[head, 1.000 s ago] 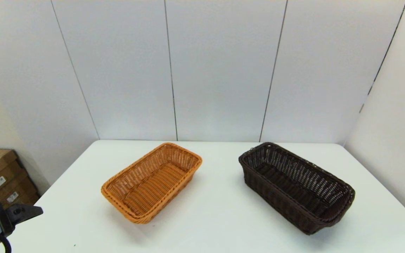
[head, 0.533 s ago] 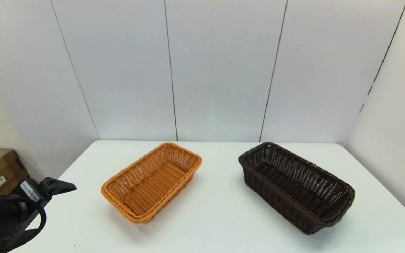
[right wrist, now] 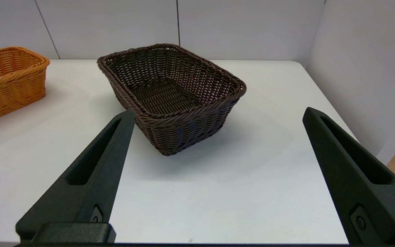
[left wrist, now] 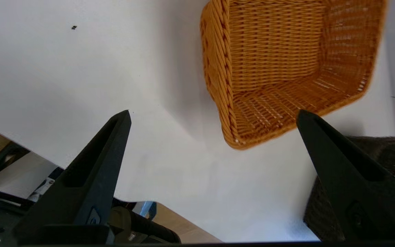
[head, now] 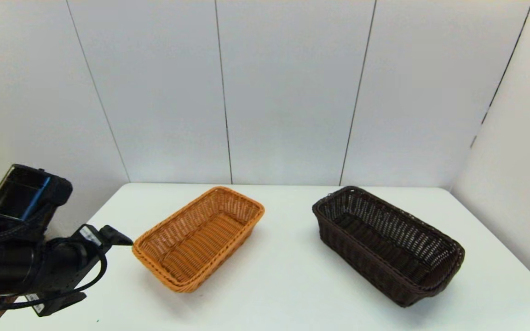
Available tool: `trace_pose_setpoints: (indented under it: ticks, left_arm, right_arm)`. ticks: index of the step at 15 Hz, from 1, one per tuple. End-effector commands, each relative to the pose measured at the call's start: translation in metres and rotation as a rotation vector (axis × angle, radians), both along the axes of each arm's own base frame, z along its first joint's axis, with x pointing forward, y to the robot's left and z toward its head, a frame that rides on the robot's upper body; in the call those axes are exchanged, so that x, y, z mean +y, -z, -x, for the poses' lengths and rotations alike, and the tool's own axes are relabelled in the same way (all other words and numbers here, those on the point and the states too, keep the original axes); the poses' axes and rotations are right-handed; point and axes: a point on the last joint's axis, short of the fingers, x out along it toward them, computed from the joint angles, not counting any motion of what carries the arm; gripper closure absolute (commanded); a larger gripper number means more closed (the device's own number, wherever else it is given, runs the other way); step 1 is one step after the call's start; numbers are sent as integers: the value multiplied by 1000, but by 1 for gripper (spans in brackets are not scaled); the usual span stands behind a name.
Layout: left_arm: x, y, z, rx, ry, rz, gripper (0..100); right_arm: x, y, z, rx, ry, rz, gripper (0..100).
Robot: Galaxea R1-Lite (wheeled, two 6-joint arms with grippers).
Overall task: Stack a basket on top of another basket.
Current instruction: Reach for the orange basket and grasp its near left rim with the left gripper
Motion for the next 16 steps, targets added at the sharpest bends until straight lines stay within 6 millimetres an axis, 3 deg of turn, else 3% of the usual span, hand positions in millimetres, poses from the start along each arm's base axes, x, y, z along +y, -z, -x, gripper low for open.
trace_pose_setpoints:
  ticks: [1, 5, 16]
  left_arm:
    - [-9, 41, -47, 102, -20, -21, 0]
    - [-14, 59, -71, 155, -42, -27, 0]
    - [-19, 75, -83, 205, -40, -29, 0]
  right_arm:
    - [0, 0, 0, 1, 0, 0, 0]
    - [0, 0, 0, 1, 0, 0, 0]
    - [0, 0, 0, 1, 0, 0, 0]
